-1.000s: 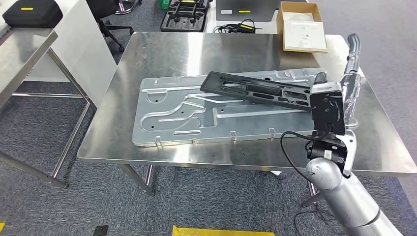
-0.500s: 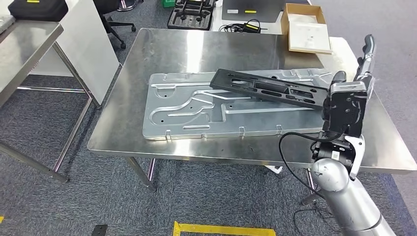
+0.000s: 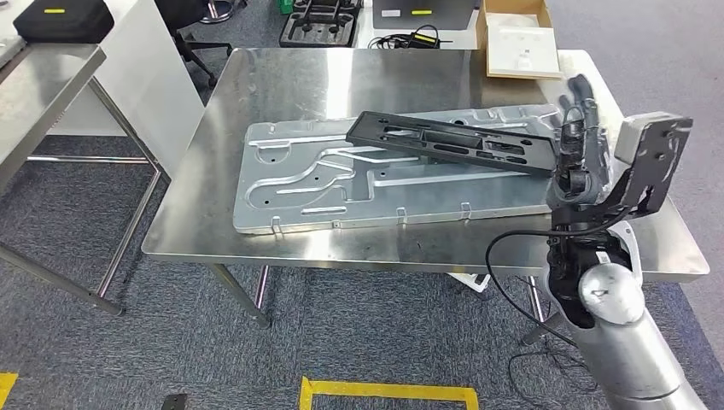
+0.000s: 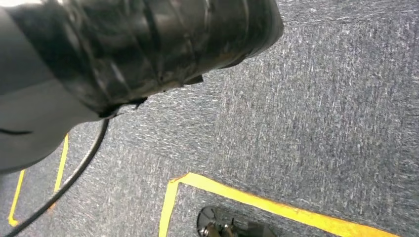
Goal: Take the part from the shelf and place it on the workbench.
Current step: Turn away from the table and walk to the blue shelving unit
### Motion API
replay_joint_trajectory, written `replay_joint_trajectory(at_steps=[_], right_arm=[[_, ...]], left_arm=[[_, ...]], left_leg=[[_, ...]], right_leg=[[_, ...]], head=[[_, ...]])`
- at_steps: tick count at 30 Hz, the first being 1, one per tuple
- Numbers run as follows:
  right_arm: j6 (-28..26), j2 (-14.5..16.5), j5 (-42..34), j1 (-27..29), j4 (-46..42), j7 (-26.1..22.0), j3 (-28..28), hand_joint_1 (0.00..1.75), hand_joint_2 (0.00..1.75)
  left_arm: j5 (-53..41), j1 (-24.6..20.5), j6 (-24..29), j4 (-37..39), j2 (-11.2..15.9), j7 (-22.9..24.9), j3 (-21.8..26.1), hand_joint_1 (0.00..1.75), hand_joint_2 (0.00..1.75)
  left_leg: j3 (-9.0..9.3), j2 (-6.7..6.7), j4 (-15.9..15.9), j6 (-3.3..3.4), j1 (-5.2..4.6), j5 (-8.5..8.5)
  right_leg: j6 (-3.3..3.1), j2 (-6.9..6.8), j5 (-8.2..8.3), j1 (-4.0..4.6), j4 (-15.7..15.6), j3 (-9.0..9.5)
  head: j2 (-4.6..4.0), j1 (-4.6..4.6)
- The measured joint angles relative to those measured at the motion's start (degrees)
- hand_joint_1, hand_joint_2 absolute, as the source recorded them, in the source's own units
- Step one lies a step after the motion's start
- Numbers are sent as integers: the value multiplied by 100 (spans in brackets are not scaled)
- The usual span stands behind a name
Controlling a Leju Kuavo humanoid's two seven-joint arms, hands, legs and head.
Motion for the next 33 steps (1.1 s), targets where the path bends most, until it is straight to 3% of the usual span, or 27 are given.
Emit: replay_joint_trajectory(at_steps=[2, 6, 8, 10, 11, 12, 13, 15, 17, 21, 22, 24, 26, 27, 28, 29, 31, 33], right_arm=[[283, -78, -659, -40, -20, -226, 0, 0, 0], [851, -249, -1706, -96, -37, -636, 3, 0, 0], [1042, -332, -2019, -123, -47, -733, 7, 0, 0], [1189, -397, -2247, -147, -50, -797, 35, 0, 0], [1251, -425, -2324, -153, -51, -816, 61, 0, 0], [1304, -454, -2379, -158, -51, -825, 95, 0, 0], [1345, -482, -2416, -171, -51, -830, 132, 0, 0], [1395, -534, -2453, -221, -57, -837, 188, 0, 0], [1420, -568, -2461, -280, -74, -850, 227, 0, 0], [1430, -624, -2443, -326, -103, -877, 327, 0, 0], [1430, -634, -2437, -340, -110, -880, 360, 0, 0], [1434, -657, -2415, -370, -133, -871, 421, 0, 0], [1454, -686, -2403, -385, -147, -843, 493, 0, 0], [1475, -701, -2409, -389, -148, -823, 536, 0, 0], [1504, -720, -2419, -393, -150, -804, 577, 0, 0], [1539, -740, -2431, -400, -156, -785, 609, 0, 0], [1610, -792, -2451, -440, -185, -763, 666, 0, 0], [1654, -844, -2433, -504, -218, -725, 717, 0, 0]], left_arm=[[-3, -17, -9, 0, 28, -7, -1, 0, 0], [9, -17, -26, 0, 58, -9, -2, 0, 0], [25, -14, -35, 0, 58, -9, -2, 0, 0], [34, -21, -44, 0, 58, -9, -2, 0, 0], [38, -23, -46, 0, 59, -9, -2, 0, 0], [42, -22, -47, 0, 60, -9, -2, 0, 0], [46, -21, -48, 0, 60, -9, -2, 0, 0], [56, -21, -49, 0, 61, -8, -2, 0, 0], [71, -26, -50, 0, 61, -6, -2, 0, 0], [87, -17, -49, 0, 70, 12, -2, 0, 0], [86, -16, -49, 0, 75, 13, -3, 0, 0], [85, -20, -48, 0, 82, 13, -4, 0, 0], [85, -20, -46, 0, 85, 20, -4, 0, 0], [85, -16, -46, 0, 85, 24, -5, 0, 0], [85, -14, -46, 0, 85, 28, -5, 0, 0], [85, -16, -46, 0, 86, 30, -5, 0, 0], [85, -33, -46, 0, 95, 30, -5, 0, 0], [86, -47, -43, 0, 104, 30, -7, 0, 0]], left_leg=[[334, -5, -617, 75, -25, 170], [377, -1, -823, 178, -32, 275], [365, 17, -903, 237, 0, 368], [308, 26, -909, 270, 1, 420], [270, 26, -897, 274, 0, 437], [231, 27, -879, 269, 1, 452], [192, 26, -853, 264, 3, 462], [117, 23, -774, 243, 11, 470], [30, 17, -682, 190, -4, 475], [-81, 4, -627, 44, -10, 512], [-127, 2, -553, 10, -2, 432], [-316, 3, -94, -48, 18, 51], [-536, 5, 583, -87, 27, -355], [-567, 6, 778, -95, 29, -437], [-505, 5, 781, -95, 29, -418], [-335, 5, 571, -84, 29, -311], [165, 0, -180, -32, 19, -68], [434, -10, -650, 33, -9, 45]], right_leg=[[44, -4, 28, 16, 9, -25], [177, -4, 73, 17, 9, -72], [228, 1, -174, 18, 293, -191], [266, 2, -608, -10, 960, -441], [285, 2, -757, -24, 1271, -546], [301, 1, -804, -38, 1431, -577], [314, 0, -742, -54, 1378, -503], [324, -3, -458, -85, 761, -111], [296, -1, -298, -74, 201, 189], [142, 3, -212, -55, 89, 142], [96, -2, -175, -64, 76, 118], [21, -12, -103, -72, 59, 51], [-8, -16, -41, -60, 62, -33], [-7, -14, -10, -55, 67, -77], [-2, -12, 20, -53, 74, -122], [10, -9, 48, -52, 82, -163], [50, -7, 99, -45, 101, -222], [112, -9, 151, -36, 105, -248]], head=[[1, 3], [0, 6], [0, 20], [1, 39], [1, 44], [0, 46], [0, 46], [0, 47], [0, 45], [1, 44], [0, 33], [1, 10], [1, -2], [1, -1], [1, -1], [1, -2], [1, -3], [1, 4]])
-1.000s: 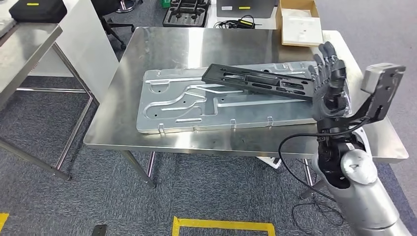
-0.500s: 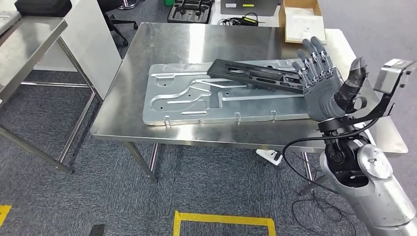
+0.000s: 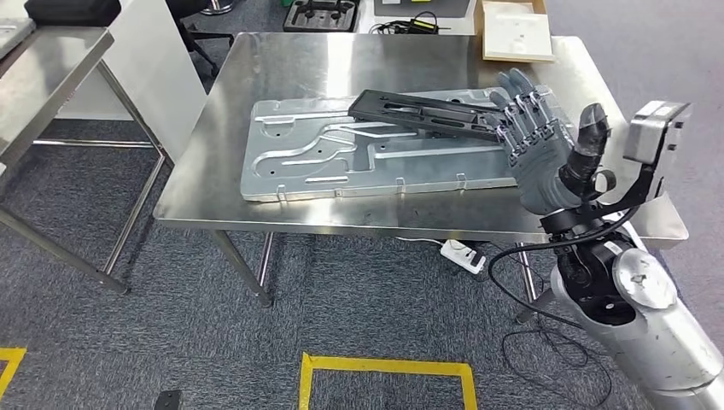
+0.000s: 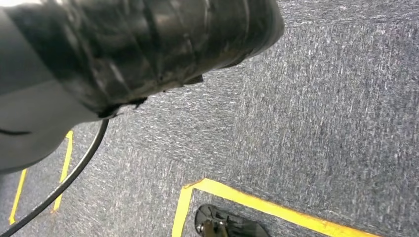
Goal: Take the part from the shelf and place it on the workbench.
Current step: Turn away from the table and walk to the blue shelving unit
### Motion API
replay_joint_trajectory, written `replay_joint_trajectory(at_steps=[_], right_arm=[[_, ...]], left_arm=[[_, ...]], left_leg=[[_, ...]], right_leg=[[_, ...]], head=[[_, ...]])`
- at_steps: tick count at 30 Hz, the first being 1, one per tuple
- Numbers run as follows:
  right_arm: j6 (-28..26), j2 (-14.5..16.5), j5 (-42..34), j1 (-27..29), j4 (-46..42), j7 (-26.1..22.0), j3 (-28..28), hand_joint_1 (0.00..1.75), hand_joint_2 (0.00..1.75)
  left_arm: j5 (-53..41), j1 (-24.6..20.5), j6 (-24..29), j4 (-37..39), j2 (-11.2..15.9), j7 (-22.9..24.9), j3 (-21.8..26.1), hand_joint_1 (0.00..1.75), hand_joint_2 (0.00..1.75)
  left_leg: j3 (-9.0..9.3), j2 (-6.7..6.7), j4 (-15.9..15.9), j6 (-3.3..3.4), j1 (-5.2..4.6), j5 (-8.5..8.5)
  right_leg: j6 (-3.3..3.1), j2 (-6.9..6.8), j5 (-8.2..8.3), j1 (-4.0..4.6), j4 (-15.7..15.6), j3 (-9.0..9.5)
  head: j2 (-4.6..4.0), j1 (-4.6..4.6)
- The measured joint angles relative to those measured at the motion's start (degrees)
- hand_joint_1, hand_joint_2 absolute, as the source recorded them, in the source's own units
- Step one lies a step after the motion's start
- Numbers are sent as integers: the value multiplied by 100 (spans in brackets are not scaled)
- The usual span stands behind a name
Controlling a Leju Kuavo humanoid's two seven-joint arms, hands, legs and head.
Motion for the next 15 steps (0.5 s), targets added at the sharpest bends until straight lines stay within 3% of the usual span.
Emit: replay_joint_trajectory(at_steps=[3, 4, 6, 8, 9, 10, 11, 14, 15], right_arm=[[-23, -83, 139, -52, -21, 94, 86, 0, 0], [-44, -117, 190, -61, -29, 119, 111, 0, 0], [-103, -179, 294, -90, -40, 147, 148, 0, 0], [-204, -210, 455, -104, -42, 169, 180, 0, 0], [-278, -221, 579, -100, -42, 192, 196, 0, 0], [-355, -232, 713, -94, -42, 221, 210, 0, 0], [-452, -243, 897, -90, -42, 268, 221, 0, 0], [-708, -253, 1500, -90, -50, 437, 229, 0, 0], [-784, -261, 1714, -92, -61, 500, 229, 0, 0]], left_arm=[[8, 3, 2, 0, 3, 2, -4, 0, 0], [11, 6, 2, 0, 2, 4, -4, 0, 0], [14, 6, 2, 0, 0, 7, -5, 0, 0], [15, 2, 2, 0, 0, 10, -7, 0, 0], [16, 3, 3, 0, 0, 13, -7, 0, 0], [19, 6, 3, 0, 0, 14, -7, 0, 0], [21, 10, 4, 0, -1, 15, -8, 0, 0], [33, 10, 16, 0, -4, 15, -9, 0, 0], [41, 7, 24, 0, -4, 15, -10, 0, 0]], left_leg=[[-27, 5, -60, 98, -11, 99], [-40, 16, -90, 136, 0, 156], [-101, 43, -145, 210, 23, 278], [-210, 54, -146, 249, 12, 363], [-272, 58, -135, 254, 8, 400], [-333, 59, -117, 250, 6, 432], [-395, 59, -88, 241, 8, 459], [-556, 55, 28, 188, 15, 510], [-590, 51, 55, 156, 9, 530]], right_leg=[[108, -1, 71, -6, -26, -17], [140, 2, 15, -7, 15, -43], [179, 9, -349, -6, 392, -189], [203, 11, -830, -8, 1098, -409], [217, 11, -961, -16, 1379, -464], [229, 10, -985, -27, 1490, -437], [241, 9, -908, -42, 1382, -298], [252, 7, -586, -70, 372, 409], [232, 14, -543, -59, 158, 529]], head=[[-1, 7], [-1, 12], [-1, 28], [-1, 39], [-1, 39], [0, 39], [1, 40], [0, 40], [-1, 38]])
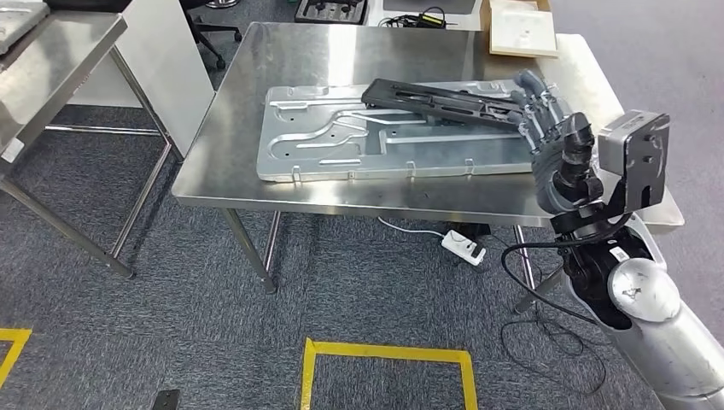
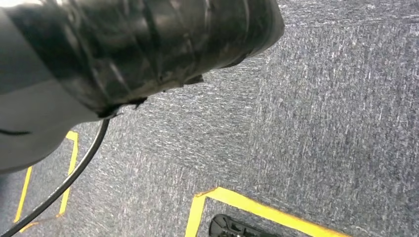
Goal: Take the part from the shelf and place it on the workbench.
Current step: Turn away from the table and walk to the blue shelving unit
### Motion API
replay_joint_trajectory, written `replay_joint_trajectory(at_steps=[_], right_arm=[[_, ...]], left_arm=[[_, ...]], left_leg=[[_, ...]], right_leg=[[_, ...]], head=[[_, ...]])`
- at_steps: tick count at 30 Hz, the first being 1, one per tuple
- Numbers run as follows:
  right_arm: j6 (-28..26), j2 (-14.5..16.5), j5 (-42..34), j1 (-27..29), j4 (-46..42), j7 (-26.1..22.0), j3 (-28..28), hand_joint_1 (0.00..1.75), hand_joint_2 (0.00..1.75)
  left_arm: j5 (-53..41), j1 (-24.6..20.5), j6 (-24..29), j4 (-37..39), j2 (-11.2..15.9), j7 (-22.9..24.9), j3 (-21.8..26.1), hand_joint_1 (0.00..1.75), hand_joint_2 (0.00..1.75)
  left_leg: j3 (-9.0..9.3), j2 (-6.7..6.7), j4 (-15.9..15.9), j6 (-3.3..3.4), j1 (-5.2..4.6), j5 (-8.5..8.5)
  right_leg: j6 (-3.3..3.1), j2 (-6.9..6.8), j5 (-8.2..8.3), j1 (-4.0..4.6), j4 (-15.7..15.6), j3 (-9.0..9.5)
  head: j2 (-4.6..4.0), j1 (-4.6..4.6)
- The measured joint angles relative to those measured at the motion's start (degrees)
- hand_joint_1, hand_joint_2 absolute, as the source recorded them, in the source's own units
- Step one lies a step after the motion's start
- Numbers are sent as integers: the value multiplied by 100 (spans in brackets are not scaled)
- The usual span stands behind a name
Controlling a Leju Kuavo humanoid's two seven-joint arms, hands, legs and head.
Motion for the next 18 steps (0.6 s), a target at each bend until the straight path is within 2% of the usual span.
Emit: replay_joint_trajectory(at_steps=[1, 3, 4, 5, 6, 7, 8, 9, 10, 11, 12, 13, 14, 15, 16, 17, 18], right_arm=[[-68, -7, 203, -5, -11, 59, 0, 0, 0], [-203, -21, 661, -7, -37, 188, 0, 0, 0], [-248, -20, 843, -5, -43, 242, 0, 0, 0], [-287, -20, 1009, 4, -51, 295, 0, 0, 0], [-312, -19, 1116, 9, -59, 335, 0, 0, 0], [-331, -19, 1199, 13, -70, 365, 0, 0, 0], [-347, -19, 1298, 20, -81, 400, 0, 0, 0], [-364, -19, 1410, 29, -88, 436, 0, 0, 0], [-387, -19, 1552, 45, -91, 481, 0, 0, 0], [-415, -19, 1704, 63, -92, 533, 0, 0, 0], [-449, -19, 1837, 79, -92, 583, 0, 0, 0], [-482, -19, 1946, 91, -93, 630, -1, 0, 0], [-507, -18, 2013, 98, -98, 670, -3, 0, 0], [-531, -17, 2047, 105, -108, 704, -12, 0, 0], [-548, -13, 2042, 114, -118, 727, -23, 0, 0], [-563, -7, 2013, 124, -128, 742, -36, 0, 0], [-576, 1, 1969, 135, -133, 749, -51, 0, 0]], left_arm=[[7, -2, 7, 0, 0, -1, -2, 0, 0], [21, 2, 15, 0, 0, -2, -7, 0, 0], [25, 4, 15, 0, 1, -2, -9, 0, 0], [29, 7, 15, 0, 0, -2, -11, 0, 0], [33, 10, 15, 0, -1, -2, -11, 0, 0], [37, 9, 12, 0, -1, -4, -12, 0, 0], [40, 9, 3, 0, -2, -6, -12, 0, 0], [42, 8, -11, 0, -2, -9, -13, 0, 0], [46, 8, -27, 0, -2, -13, -13, 0, 0], [51, 8, -43, 0, -2, -15, -14, 0, 0], [55, 6, -57, 0, -2, -19, -14, 0, 0], [58, 3, -67, 0, -2, -23, -14, 0, 0], [58, -8, -77, 0, -2, -27, -14, 0, 0], [57, -19, -84, 0, -2, -31, -15, 0, 0], [56, -28, -87, 0, -3, -33, -16, 0, 0], [54, -36, -89, 0, -3, -34, -17, 0, 0], [50, -39, -90, 0, -4, -34, -19, 0, 0]], left_leg=[[-25, -4, 15, -38, -6, 27], [-58, -14, 4, -121, -13, 106], [-84, -20, 20, -157, -3, 97], [-133, -26, 94, -191, 5, 2], [-205, -30, 253, -219, 16, -182], [-300, -31, 518, -244, 28, -446], [-409, -30, 873, -264, 30, -728], [-486, -30, 1215, -277, 34, -937], [-500, -30, 1466, -283, 35, -1039], [-435, -30, 1561, -283, 35, -1026], [-251, -30, 1429, -277, 35, -903], [23, -30, 1138, -264, 35, -757], [325, -34, 744, -245, 34, -701], [609, -39, 359, -220, 20, -689], [781, -46, 84, -185, 5, -721], [855, -52, -72, -149, -12, -768], [856, -56, -118, -109, -29, -741]], right_leg=[[-27, 8, 2, 16, -93, 29], [-112, 17, 72, 36, -119, -31], [-156, 9, 116, 28, -141, -65], [-204, 2, 178, 19, -160, -108], [-246, -7, 239, 8, -180, -163], [-275, -12, 299, 7, -187, -229], [-292, -12, 362, 12, -188, -314], [-300, -13, 423, 17, -187, -401], [-297, -12, 491, 21, -185, -496], [-291, -10, 556, 24, -181, -585], [-278, -9, 618, 23, -177, -669], [-261, -8, 681, 21, -172, -747], [-239, -9, 739, 21, -167, -807], [-209, -12, 797, 21, -165, -851], [-173, -18, 850, 22, -175, -864], [-133, -24, 905, 22, -196, -862], [-93, -28, 962, 23, -225, -854]], head=[[0, -1], [-1, -5], [0, -5], [0, -9], [0, -10], [0, -16], [-1, -20], [0, -22], [1, -23], [1, -23], [0, -23], [1, -23], [1, -25], [1, -19], [1, -13], [1, -17], [1, -15]])
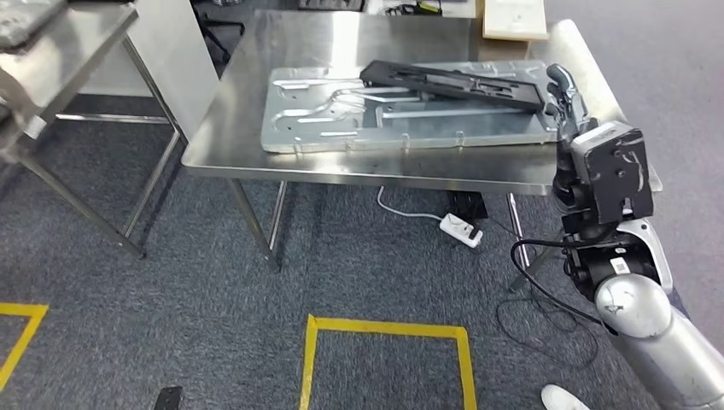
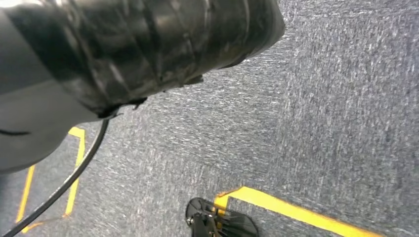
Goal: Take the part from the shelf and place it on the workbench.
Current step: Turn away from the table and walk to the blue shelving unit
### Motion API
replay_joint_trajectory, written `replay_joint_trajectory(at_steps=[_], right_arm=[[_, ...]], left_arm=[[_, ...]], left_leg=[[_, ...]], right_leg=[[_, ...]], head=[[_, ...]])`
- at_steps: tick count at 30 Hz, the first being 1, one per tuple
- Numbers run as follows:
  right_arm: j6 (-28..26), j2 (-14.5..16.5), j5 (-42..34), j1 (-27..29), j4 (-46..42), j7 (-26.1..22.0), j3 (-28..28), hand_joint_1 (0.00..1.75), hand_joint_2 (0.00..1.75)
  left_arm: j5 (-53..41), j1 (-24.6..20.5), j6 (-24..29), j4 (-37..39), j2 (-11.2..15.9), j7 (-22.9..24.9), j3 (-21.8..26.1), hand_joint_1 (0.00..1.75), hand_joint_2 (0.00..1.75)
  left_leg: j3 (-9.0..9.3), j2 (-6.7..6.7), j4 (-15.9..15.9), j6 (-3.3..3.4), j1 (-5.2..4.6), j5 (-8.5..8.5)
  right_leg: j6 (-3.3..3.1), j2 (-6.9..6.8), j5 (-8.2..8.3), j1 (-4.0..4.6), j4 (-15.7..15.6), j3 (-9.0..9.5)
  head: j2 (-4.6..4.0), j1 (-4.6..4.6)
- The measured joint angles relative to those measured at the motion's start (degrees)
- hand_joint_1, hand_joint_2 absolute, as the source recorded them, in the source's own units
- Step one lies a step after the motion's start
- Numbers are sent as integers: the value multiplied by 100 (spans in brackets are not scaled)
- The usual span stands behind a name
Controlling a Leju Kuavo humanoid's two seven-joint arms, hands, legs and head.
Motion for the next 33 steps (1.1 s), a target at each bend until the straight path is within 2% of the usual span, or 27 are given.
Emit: replay_joint_trajectory(at_steps=[2, 3, 4, 6, 7, 8, 9, 10, 11, 13, 14, 15, 16, 17, 18, 19, 21, 22, 23, 24, 25, 26, 28, 29, 30, 32, 33], right_arm=[[-17, 10, -84, 34, 1, -1, -30, 0, 0], [-26, 11, -107, 55, 1, -3, -48, 0, 0], [-37, 11, -117, 73, 2, -6, -70, 0, 0], [-60, 13, -123, 101, 2, -10, -110, 0, 0], [-72, 13, -123, 119, 2, -11, -126, 0, 0], [-82, 15, -124, 143, 2, -11, -133, 0, 0], [-90, 16, -126, 165, 3, -11, -137, 0, 0], [-95, 17, -129, 181, 3, -11, -139, 0, 0], [-98, 18, -132, 189, 3, -12, -146, 0, 0], [-108, 20, -135, 187, -2, -22, -182, 0, 0], [-124, 22, -136, 186, -4, -33, -207, 0, 0], [-148, 24, -140, 189, -6, -45, -230, 0, 0], [-183, 27, -146, 195, -7, -55, -249, 0, 0], [-220, 29, -153, 202, -6, -59, -263, 0, 0], [-262, 31, -154, 207, -5, -57, -275, 0, 0], [-306, 32, -141, 213, -5, -52, -290, 0, 0], [-403, 33, -80, 221, -5, -40, -323, 0, 0], [-455, 33, -39, 233, -5, -34, -340, 0, 0], [-500, 33, -6, 250, -5, -27, -354, 0, 0], [-536, 33, 17, 272, -5, -19, -365, 0, 0], [-557, 33, 27, 293, -5, -11, -374, 0, 0], [-568, 33, 20, 307, -5, -5, -381, 0, 0], [-582, 34, -9, 320, -7, -1, -414, 0, 0], [-587, 34, -24, 322, -7, -1, -432, 0, 0], [-590, 35, -35, 325, -8, -2, -449, 0, 0], [-595, 35, -54, 335, -7, -3, -459, 0, 0], [-599, 34, -59, 344, -7, -3, -462, 0, 0]], left_arm=[[-5, 5, 0, 0, -4, 0, -3, 0, 0], [-7, 8, 0, 0, -6, -1, -3, 0, 0], [-7, 10, -1, 0, -8, -2, -4, 0, 0], [-7, 8, -3, 0, -10, -7, -4, 0, 0], [-6, 9, -5, 0, -12, -9, -4, 0, 0], [-4, 10, -8, 0, -13, -11, -4, 0, 0], [-2, 12, -10, 0, -14, -13, -4, 0, 0], [-1, 14, -11, 0, -15, -13, -4, 0, 0], [0, 14, -12, 0, -17, -13, -4, 0, 0], [-3, 14, -13, 0, -25, -12, -4, 0, 0], [-5, 14, -13, 0, -27, -9, -5, 0, 0], [-7, 17, -13, 0, -30, -5, -5, 0, 0], [-9, 23, -12, 1, -27, -2, -6, 0, 0], [-8, 32, -11, 1, -27, 2, -6, 0, 0], [-8, 39, -9, 2, -30, 3, -6, 0, 0], [-7, 45, -8, 2, -32, 4, -6, 0, 0], [-8, 46, -8, 2, -38, 7, -7, 0, 0], [-8, 48, -8, 2, -38, 10, -7, 0, 0], [-8, 51, -7, 2, -38, 14, -8, 0, 0], [-7, 53, -7, 2, -38, 16, -8, 0, 0], [-7, 51, -6, 2, -38, 18, -8, 0, 0], [-7, 47, -5, 2, -38, 19, -8, 0, 0], [-7, 26, -1, 2, -37, 20, -8, 0, 0], [-5, 17, 2, 2, -37, 21, -8, 0, 0], [-3, 11, 3, 2, -36, 22, -9, 0, 0], [5, 15, 5, 2, -37, 29, -10, 0, 0], [9, 19, 5, 2, -38, 32, -10, 0, 0]], left_leg=[[-62, 19, -44, 84, 10, 123], [-109, 34, -72, 129, 18, 206], [-174, 51, -93, 169, 25, 290], [-345, 67, -98, 217, 14, 433], [-436, 70, -95, 223, 5, 501], [-527, 71, -91, 223, -4, 567], [-618, 71, -86, 219, -14, 630], [-703, 70, -79, 210, -22, 691], [-771, 69, -67, 198, -28, 743], [-873, 66, -27, 153, -49, 828], [-900, 65, -15, 124, -52, 870], [-920, 64, -15, 92, -52, 915], [-936, 61, -23, 58, -51, 952], [-965, 54, -7, 23, -45, 934], [-1020, 48, 82, -12, -39, 821], [-1106, 42, 278, -47, -29, 612], [-1319, 41, 955, -106, 6, 74], [-1396, 42, 1299, -129, 19, -92], [-1412, 43, 1530, -144, 28, -127], [-1342, 43, 1586, -153, 34, -36], [-1169, 43, 1443, -155, 40, 124], [-901, 42, 1128, -151, 45, 262], [-318, 28, 325, -114, 34, 271], [-144, 19, 53, -85, 22, 206], [-73, 11, -84, -49, 7, 154], [-111, 18, -128, 44, 8, 209], [-138, 30, -148, 98, 14, 262]], right_leg=[[68, 6, 40, -8, -39, -17], [87, 11, -100, -11, 52, -66], [100, 15, -354, -14, 260, -142], [112, 16, -979, -9, 962, -310], [117, 17, -1139, -6, 1305, -350], [115, 17, -1155, -3, 1522, -324], [104, 17, -1061, 0, 1566, -212], [84, 17, -924, 5, 1422, -5], [54, 16, -833, 14, 1113, 287], [-6, 12, -910, 56, 309, 896], [-28, 10, -991, 80, 30, 1078], [-45, 8, -1043, 101, -131, 1157], [-67, 5, -1025, 91, -175, 1151], [-97, 0, -972, 79, -187, 1117], [-138, -7, -917, 61, -199, 1074], [-173, -14, -856, 42, -211, 1018], [-214, -20, -746, 41, -210, 876], [-213, -18, -689, 42, -207, 800], [-207, -17, -632, 41, -202, 721], [-195, -14, -576, 39, -193, 641], [-178, -11, -525, 35, -181, 564], [-156, -8, -480, 32, -163, 494], [-97, -6, -409, 40, -119, 390], [-62, -10, -373, 44, -107, 368], [-25, -13, -335, 46, -109, 358], [48, -13, -280, 39, -118, 353], [77, -5, -349, 35, -69, 324]], head=[[0, -6], [0, 5], [0, 14], [-1, 32], [0, 37], [-1, 40], [-1, 41], [0, 41], [0, 40], [1, 37], [1, 38], [1, 37], [0, 39], [0, 42], [0, 37], [0, 31], [-1, 18], [0, 16], [-1, 17], [0, 15], [0, 16], [-1, 15], [-1, 17], [-1, 19], [-1, 21], [-1, 25], [-1, 31]])
